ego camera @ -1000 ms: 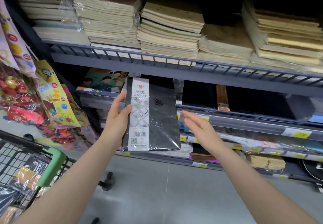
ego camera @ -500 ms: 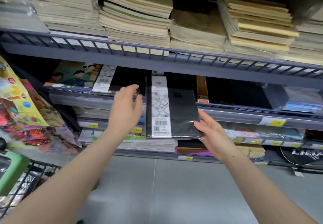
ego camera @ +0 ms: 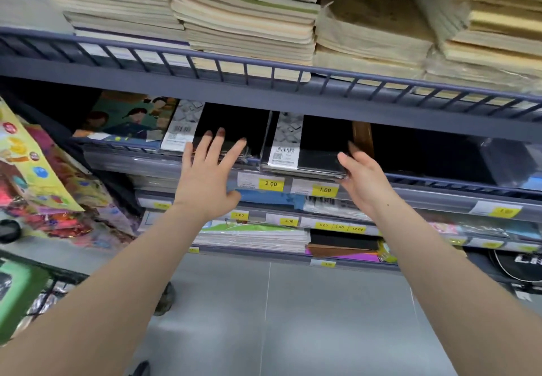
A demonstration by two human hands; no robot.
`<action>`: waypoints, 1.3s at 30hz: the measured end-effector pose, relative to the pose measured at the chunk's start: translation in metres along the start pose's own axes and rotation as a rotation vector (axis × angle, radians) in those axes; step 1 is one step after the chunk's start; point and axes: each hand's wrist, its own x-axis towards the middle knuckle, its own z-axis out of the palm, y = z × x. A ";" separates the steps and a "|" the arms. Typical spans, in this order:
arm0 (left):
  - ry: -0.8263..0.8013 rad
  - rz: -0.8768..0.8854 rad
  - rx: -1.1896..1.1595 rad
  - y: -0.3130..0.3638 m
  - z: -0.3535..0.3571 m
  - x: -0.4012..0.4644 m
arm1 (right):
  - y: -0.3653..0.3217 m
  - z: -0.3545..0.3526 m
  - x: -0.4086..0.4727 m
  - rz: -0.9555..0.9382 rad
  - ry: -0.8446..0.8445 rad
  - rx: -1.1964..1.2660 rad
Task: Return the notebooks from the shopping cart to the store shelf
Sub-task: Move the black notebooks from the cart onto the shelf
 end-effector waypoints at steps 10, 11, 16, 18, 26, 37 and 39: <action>-0.014 -0.022 0.002 0.002 -0.002 -0.001 | 0.012 0.002 -0.013 -0.290 -0.013 -0.561; -0.018 -0.024 0.004 0.002 -0.002 -0.001 | 0.014 0.003 -0.012 -0.316 0.005 -0.594; -0.002 -0.017 0.006 0.001 0.000 -0.002 | 0.011 0.015 0.003 -0.408 0.134 -0.821; 0.006 -0.014 0.000 0.001 0.001 -0.001 | 0.008 0.019 0.011 -0.421 0.211 -0.979; 0.019 -0.010 0.004 0.000 0.003 -0.001 | 0.010 0.020 0.005 -0.452 0.293 -1.199; -0.057 -0.006 0.042 0.001 -0.007 -0.001 | 0.005 0.017 -0.001 -0.370 0.161 -1.324; -0.155 0.010 0.052 0.000 -0.022 0.004 | -0.007 0.015 -0.005 -0.245 0.039 -1.364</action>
